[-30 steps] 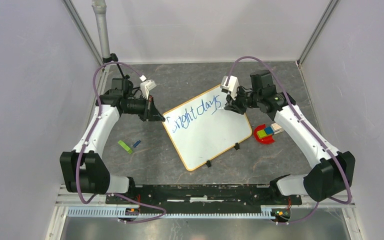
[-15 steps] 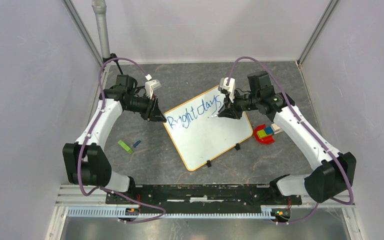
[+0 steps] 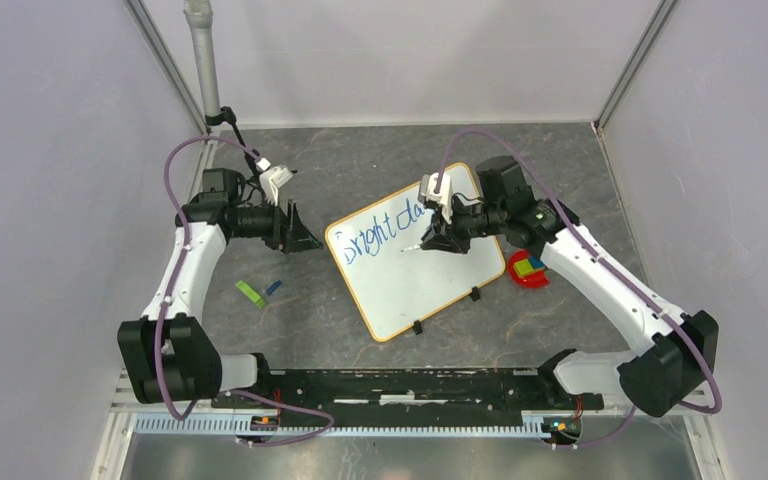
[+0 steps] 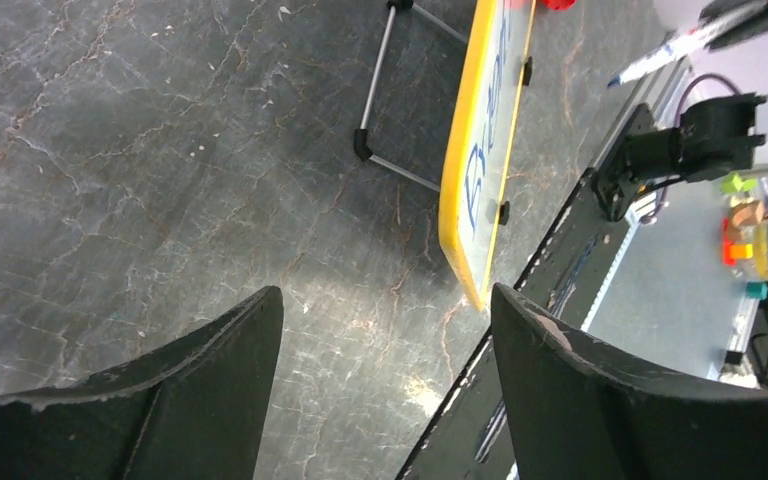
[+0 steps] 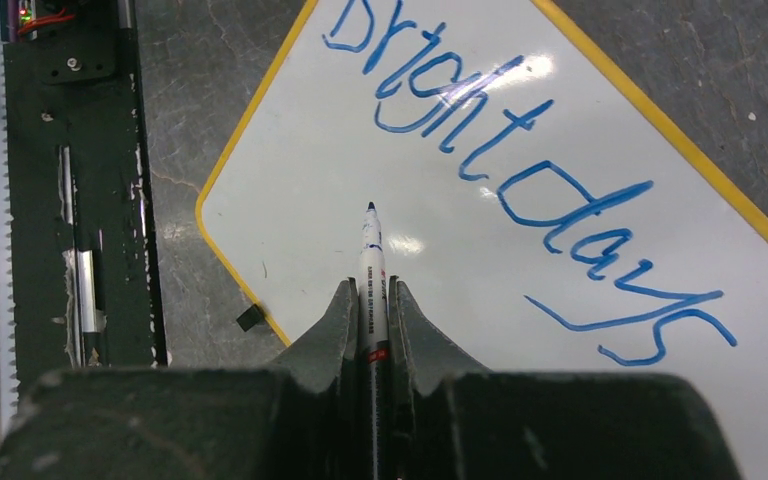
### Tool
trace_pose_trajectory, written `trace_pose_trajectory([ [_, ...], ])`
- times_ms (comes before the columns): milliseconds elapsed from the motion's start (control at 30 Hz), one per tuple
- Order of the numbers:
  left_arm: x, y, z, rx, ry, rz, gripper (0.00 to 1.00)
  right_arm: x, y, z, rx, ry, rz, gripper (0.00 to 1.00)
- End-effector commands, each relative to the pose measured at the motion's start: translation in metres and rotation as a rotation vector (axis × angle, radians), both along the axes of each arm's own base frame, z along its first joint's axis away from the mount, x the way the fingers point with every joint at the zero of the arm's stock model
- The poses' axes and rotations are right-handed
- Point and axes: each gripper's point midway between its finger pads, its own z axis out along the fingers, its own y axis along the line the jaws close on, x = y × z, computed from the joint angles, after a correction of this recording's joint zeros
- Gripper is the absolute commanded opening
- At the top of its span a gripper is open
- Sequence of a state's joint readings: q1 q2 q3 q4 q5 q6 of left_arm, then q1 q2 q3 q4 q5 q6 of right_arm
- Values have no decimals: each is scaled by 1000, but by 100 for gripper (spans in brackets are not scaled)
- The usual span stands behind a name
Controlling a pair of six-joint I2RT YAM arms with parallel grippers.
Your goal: Write a sentence on the whiteboard
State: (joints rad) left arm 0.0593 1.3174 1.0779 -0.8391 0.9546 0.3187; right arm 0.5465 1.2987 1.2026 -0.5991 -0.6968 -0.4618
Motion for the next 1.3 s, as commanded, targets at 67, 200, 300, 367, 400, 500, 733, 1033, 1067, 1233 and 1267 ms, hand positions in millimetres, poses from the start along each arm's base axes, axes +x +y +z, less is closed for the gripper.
trace_pose_trajectory([
  [67,-6,-6,18,-166,-40,44,91,-22,16,-9,-2,-47,33,0],
  [200,-6,-11,15,-213,-53,55,93,-23,21,-25,-21,-50,7,0],
  [300,-5,-14,11,-241,-35,41,93,-25,23,-33,-7,-48,-17,0],
  [367,-2,-17,5,-244,-32,38,92,-26,23,-39,-3,-55,-39,0],
  [400,-2,-19,3,-249,-25,38,92,-26,22,-41,-1,-61,-47,0],
  [500,-1,-26,-1,-251,-19,26,92,-26,19,-43,3,-79,-57,0],
  [733,5,-35,-6,-243,-8,14,89,-33,23,-47,18,-65,-29,0],
  [1033,4,-51,-5,-218,33,-27,79,-34,32,-50,17,-65,-3,0],
  [1067,4,-52,-6,-214,41,-29,77,-34,33,-51,11,-65,1,0],
  [1233,-1,-51,-8,-201,61,-36,67,-34,29,-61,-21,-87,-1,0],
  [1267,-1,-51,-9,-202,61,-36,65,-32,29,-63,-26,-93,-11,0],
])
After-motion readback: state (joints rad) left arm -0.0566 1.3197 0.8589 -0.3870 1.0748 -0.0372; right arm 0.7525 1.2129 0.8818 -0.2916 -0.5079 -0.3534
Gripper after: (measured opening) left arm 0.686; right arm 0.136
